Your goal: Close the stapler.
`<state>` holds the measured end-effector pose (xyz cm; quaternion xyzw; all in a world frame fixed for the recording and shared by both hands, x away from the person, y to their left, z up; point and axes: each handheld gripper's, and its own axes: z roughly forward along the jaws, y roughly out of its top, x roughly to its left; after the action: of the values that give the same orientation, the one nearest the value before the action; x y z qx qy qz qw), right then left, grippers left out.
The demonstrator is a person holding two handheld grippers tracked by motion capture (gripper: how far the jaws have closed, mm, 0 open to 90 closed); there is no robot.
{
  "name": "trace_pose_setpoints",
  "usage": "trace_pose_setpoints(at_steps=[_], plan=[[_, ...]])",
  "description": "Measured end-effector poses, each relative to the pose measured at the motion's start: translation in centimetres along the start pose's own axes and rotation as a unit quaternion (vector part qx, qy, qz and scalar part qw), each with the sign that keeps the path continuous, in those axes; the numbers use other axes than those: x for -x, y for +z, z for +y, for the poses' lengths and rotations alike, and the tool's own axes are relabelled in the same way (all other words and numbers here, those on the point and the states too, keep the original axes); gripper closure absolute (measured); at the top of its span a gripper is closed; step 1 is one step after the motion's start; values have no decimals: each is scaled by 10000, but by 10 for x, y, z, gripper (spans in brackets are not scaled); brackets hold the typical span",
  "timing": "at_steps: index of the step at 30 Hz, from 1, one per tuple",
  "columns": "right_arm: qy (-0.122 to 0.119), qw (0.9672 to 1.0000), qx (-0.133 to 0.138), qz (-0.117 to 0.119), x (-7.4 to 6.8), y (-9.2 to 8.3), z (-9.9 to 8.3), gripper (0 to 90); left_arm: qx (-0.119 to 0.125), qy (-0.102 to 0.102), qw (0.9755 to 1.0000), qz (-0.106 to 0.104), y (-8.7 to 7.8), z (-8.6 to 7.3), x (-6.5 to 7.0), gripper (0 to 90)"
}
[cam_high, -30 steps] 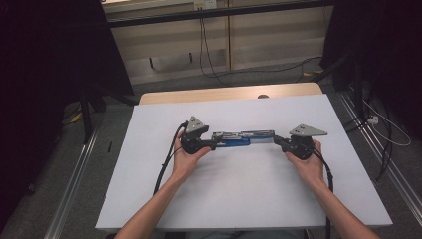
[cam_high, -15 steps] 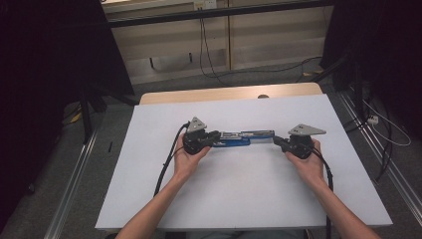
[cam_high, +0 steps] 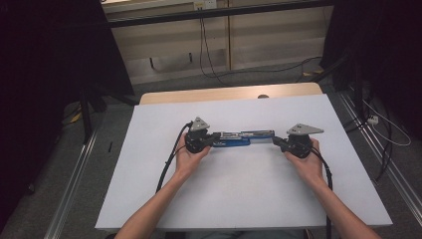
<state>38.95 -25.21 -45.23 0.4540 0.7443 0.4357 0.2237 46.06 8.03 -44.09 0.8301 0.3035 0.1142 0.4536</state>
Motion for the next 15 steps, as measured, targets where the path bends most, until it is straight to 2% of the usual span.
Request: trace_pose_setpoints(at_steps=[4,8,10,15], plan=[[-21,10000,-37,-4,0,1,0,900,-50,3,10000,-21,3,-1,-2,900],[-28,10000,-80,9,0,3,-1,900,-147,63,9999,62,5,-2,-2,900],[-33,9999,-101,13,0,4,-1,900,-230,54,9997,15,8,-5,-2,900],[-97,9998,-190,32,-1,7,0,900,-232,41,9997,10,9,-5,0,900]])
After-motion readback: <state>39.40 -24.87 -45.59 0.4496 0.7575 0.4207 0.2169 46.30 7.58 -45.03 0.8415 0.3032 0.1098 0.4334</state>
